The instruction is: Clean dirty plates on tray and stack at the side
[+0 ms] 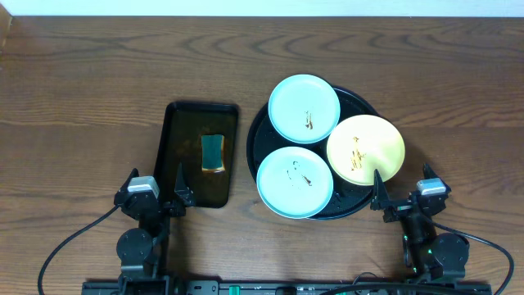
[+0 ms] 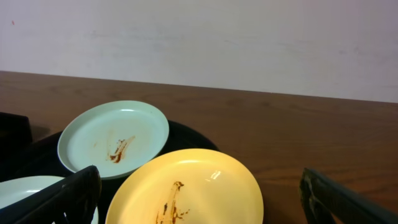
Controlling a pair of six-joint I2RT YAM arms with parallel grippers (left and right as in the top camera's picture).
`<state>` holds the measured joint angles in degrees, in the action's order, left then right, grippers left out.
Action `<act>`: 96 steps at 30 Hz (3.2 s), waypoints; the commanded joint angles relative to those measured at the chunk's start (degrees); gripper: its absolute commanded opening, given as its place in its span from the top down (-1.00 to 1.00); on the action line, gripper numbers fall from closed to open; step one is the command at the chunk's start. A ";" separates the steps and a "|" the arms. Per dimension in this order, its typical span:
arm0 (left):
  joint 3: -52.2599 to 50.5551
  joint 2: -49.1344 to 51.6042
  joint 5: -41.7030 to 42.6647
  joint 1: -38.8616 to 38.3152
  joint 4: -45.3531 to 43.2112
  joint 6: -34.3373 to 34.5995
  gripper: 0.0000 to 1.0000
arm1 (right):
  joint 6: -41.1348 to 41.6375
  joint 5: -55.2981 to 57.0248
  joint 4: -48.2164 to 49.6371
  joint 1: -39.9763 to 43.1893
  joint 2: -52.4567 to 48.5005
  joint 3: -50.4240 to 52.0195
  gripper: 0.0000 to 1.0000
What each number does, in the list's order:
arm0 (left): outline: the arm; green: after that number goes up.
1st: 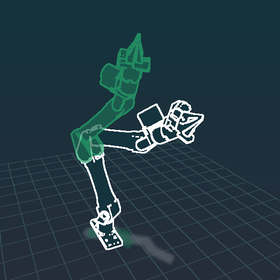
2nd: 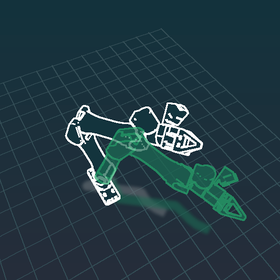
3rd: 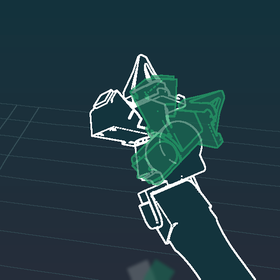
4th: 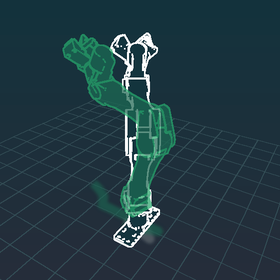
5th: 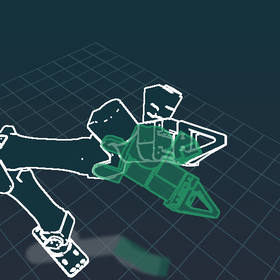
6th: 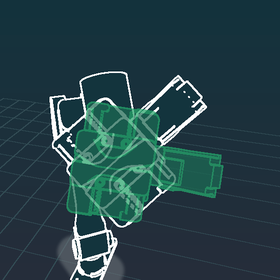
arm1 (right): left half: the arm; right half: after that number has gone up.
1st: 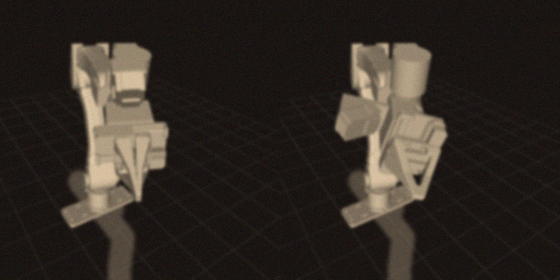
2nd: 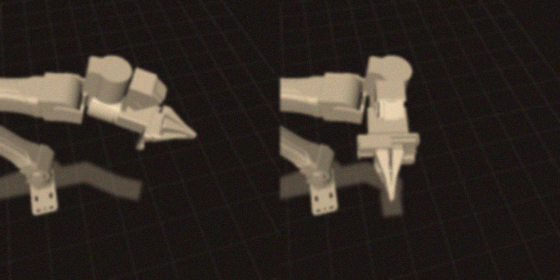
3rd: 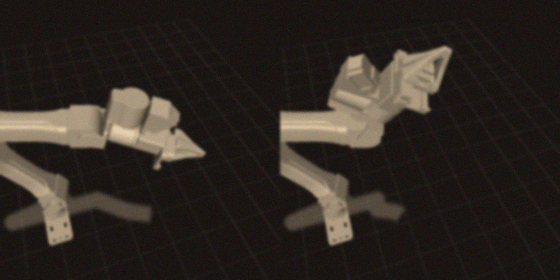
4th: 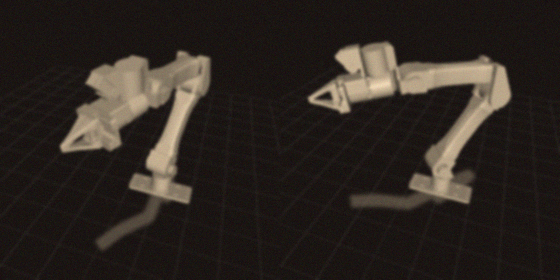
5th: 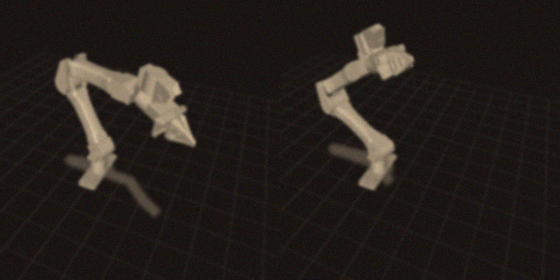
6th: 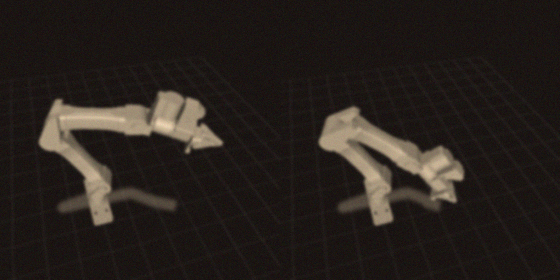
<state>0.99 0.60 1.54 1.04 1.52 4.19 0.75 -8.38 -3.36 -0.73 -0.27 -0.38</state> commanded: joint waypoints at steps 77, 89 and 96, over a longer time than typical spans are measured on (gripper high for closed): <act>42.64 53.02 6.58 0.28 33.88 0.79 -0.97 | 6.86 6.64 -26.91 -0.39 -40.81 -32.54 -0.99; 48.85 62.51 13.94 0.28 40.02 0.79 -0.97 | 3.43 2.86 -39.71 -0.37 -63.76 -50.34 -0.99; 48.85 63.43 15.74 -0.59 30.99 0.81 -0.97 | 3.43 3.65 -39.52 -0.37 -63.82 -50.34 -0.99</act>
<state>48.69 63.18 15.70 1.02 35.03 4.62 4.95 -4.29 -42.81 -0.73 -64.05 -49.56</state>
